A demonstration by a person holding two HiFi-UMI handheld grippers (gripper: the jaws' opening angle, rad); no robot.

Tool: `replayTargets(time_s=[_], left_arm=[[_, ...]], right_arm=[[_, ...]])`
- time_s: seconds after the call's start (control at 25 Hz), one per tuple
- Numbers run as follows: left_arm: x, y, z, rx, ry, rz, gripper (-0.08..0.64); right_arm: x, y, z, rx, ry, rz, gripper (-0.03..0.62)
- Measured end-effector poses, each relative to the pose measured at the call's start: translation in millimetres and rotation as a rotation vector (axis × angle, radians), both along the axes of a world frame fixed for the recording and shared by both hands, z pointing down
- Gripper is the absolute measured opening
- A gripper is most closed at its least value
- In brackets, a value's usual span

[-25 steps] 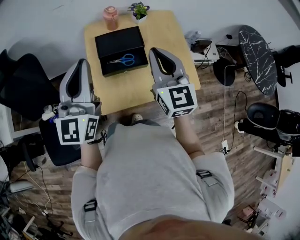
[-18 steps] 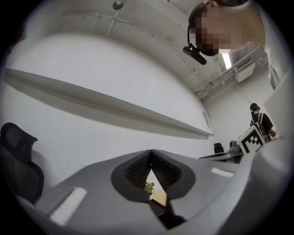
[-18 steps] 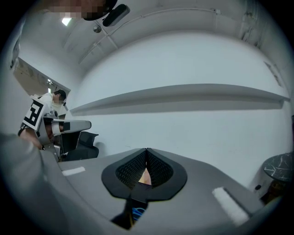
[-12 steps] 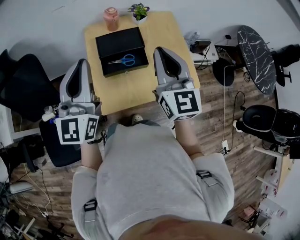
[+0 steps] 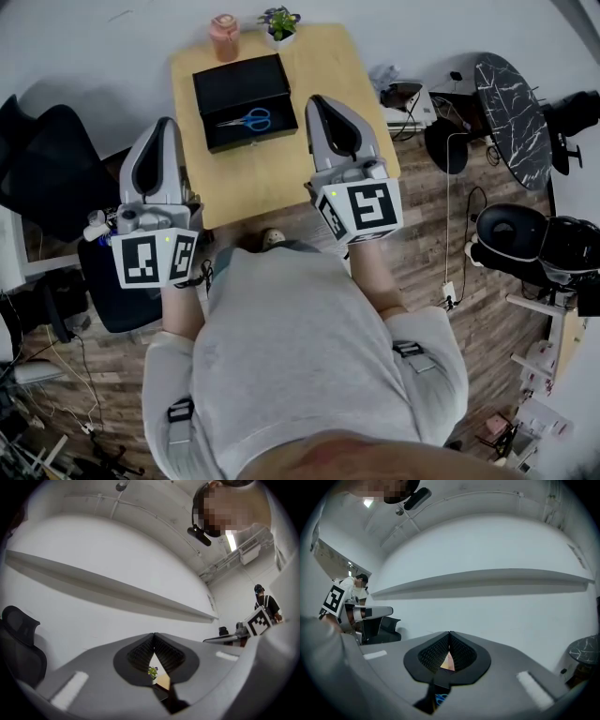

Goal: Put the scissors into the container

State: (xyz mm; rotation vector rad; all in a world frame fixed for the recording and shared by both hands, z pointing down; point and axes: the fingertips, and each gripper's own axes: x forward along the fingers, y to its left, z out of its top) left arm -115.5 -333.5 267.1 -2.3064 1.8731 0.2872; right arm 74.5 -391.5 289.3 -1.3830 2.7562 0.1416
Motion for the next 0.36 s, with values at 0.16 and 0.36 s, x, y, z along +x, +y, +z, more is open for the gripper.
replayTargets(time_s=[0.16,0.36], left_arm=[[1.4,2.7,0.9,0.001,0.001,-0.002,0.057],[3.6,3.6,0.7,0.004,0.001,0.0,0.057]], right_arm=[[0.7,2.8,-1.5,0.003,0.0,-0.004,0.003],[2.1,4.7,0.5,0.007,-0.001,-0.008,0.003]])
